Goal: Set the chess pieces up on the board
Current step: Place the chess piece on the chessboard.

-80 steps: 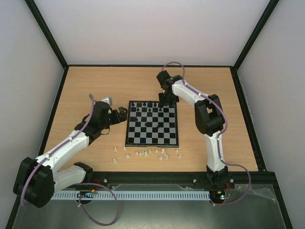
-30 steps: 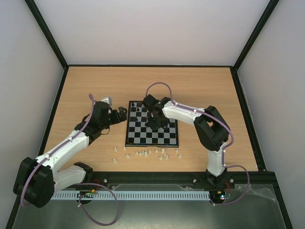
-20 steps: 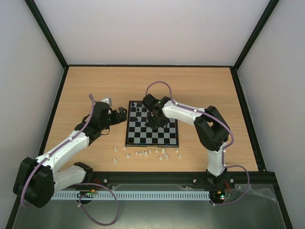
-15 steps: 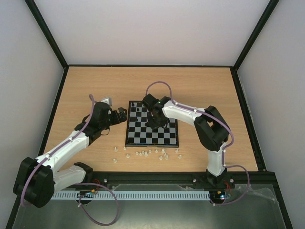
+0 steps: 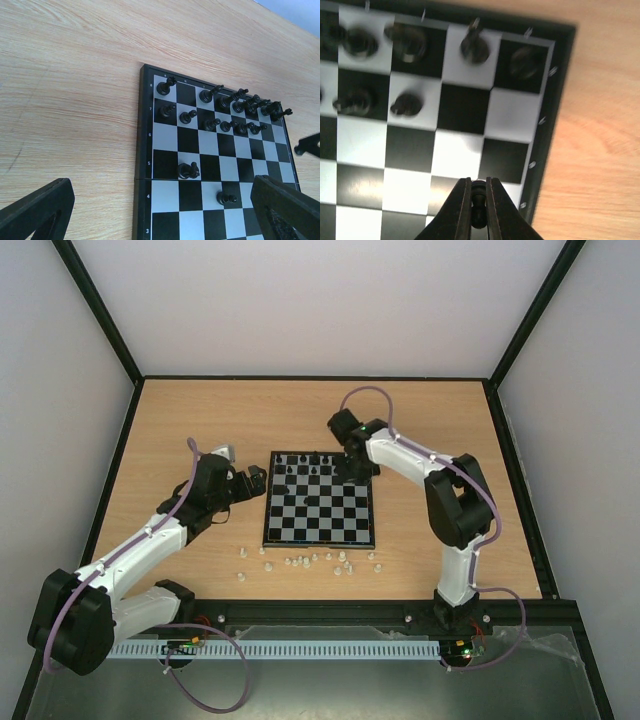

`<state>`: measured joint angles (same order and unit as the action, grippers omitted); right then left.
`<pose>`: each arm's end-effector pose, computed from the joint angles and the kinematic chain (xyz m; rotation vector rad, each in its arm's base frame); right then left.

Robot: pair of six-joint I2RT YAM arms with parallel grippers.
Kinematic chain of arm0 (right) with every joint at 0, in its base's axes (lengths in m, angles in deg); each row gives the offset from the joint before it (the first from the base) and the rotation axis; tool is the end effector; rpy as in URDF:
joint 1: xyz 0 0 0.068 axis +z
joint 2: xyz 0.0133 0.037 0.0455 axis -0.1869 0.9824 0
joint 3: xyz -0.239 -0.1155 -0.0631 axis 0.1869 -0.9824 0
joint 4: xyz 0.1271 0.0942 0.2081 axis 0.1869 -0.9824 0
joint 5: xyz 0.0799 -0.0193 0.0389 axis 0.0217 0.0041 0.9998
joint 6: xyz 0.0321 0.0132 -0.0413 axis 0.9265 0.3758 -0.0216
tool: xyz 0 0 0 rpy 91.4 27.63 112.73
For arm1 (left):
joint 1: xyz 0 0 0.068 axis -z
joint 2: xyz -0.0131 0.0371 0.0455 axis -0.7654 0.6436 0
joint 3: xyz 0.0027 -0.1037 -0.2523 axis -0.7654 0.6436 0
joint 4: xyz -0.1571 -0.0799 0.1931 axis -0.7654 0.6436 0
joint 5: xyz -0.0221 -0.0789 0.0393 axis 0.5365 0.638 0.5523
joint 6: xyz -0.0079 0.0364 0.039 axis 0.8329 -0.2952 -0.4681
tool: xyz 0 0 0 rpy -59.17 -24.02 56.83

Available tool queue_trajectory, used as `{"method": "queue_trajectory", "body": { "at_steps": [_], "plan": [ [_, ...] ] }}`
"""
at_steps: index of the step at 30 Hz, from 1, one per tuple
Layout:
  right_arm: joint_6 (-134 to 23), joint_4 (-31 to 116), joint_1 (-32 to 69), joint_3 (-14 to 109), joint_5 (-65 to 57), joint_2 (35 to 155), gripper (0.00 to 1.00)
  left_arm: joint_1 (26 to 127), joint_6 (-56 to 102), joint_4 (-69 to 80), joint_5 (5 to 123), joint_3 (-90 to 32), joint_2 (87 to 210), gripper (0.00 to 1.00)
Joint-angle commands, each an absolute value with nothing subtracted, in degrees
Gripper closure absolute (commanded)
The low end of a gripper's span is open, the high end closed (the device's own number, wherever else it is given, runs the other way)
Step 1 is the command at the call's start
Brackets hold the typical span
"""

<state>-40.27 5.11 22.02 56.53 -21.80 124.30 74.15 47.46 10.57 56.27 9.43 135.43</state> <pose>0.3455 0.2148 0.2098 -0.1970 2.6478 0.0654 0.2143 -0.0965 0.2253 -0.2246 2.1817 -0.6200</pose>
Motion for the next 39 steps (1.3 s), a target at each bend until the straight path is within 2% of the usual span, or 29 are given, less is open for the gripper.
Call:
{"method": "queue_trajectory", "body": {
  "at_steps": [1,8,27,39],
  "plan": [
    [-41.3,0.8,20.1,61.7,-23.5,127.5,0.94,74.0,47.2,9.7,56.7,10.1,135.0,0.0],
    [-42.1,0.6,18.5,65.1,-23.1,131.0,0.93,74.0,47.2,9.7,56.8,10.1,135.2,0.01],
    [-42.6,1.7,16.9,63.9,-23.0,133.4,0.91,74.0,47.1,9.5,56.9,10.0,135.2,0.01],
    [-42.5,2.0,16.8,63.3,-22.8,132.6,0.77,74.0,47.1,9.5,57.0,10.1,135.4,0.01]
  ]
}}
